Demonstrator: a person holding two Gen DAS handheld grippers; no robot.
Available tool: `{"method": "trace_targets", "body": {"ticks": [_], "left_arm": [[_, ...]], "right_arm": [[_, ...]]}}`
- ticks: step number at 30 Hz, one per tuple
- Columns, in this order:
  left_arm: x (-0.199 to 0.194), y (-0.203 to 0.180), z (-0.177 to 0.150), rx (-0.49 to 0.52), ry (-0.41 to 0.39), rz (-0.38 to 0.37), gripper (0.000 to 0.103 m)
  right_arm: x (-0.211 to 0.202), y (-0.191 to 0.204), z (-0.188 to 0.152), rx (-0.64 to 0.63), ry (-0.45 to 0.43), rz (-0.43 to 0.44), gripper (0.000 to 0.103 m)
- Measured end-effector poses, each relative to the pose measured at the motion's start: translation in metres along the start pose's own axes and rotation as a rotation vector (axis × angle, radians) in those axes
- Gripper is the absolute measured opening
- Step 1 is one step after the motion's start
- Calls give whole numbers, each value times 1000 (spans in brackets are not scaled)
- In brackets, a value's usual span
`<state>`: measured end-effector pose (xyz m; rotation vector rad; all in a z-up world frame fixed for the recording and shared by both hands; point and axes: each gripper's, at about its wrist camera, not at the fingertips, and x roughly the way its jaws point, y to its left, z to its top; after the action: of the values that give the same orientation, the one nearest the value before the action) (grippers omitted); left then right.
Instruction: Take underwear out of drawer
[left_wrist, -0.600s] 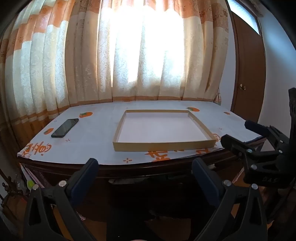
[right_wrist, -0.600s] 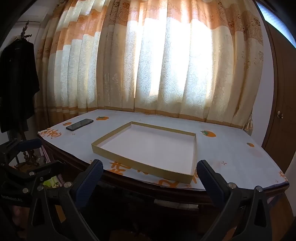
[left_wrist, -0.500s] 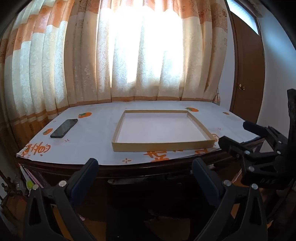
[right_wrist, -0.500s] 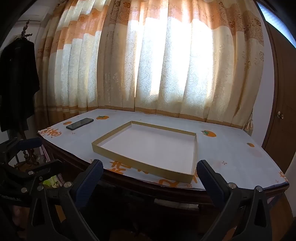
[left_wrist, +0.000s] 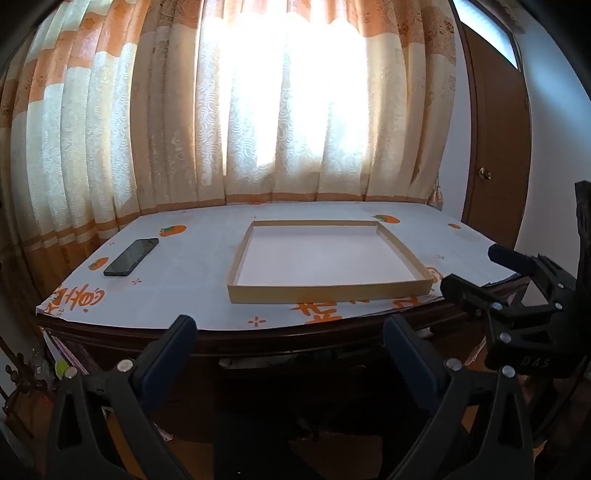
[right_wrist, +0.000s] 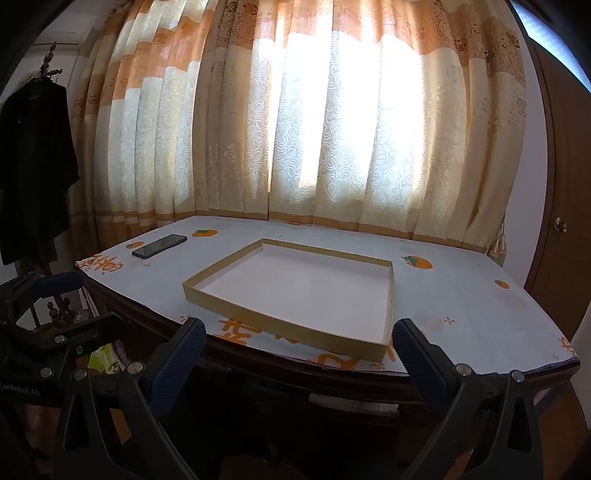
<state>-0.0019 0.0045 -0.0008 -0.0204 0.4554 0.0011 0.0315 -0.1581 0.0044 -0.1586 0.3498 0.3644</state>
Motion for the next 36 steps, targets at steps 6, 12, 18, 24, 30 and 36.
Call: {"method": "trace_targets", "body": {"ticks": [6,12,18,24,30,36], "left_arm": [[0,2,3,1,-1,3,103],[-1,3,3,2,-2,6,103],[-1,3,3,3,-2,6,103],[-1,3,3,4,-2,6,103],[-2,8,5,5,-6,10,103],[-2,8,6,7,-5,10,103]], "right_arm": [[0,-1,0,1,2,2,102],[0,-1,0,0,5,1,102],[-1,-1,-2,1,6,1,102],[0,-1,-1,1,7,2,102],[0,-1,-2,1,8,2,102],[0,-1,-2,2,8,2,102]]}}
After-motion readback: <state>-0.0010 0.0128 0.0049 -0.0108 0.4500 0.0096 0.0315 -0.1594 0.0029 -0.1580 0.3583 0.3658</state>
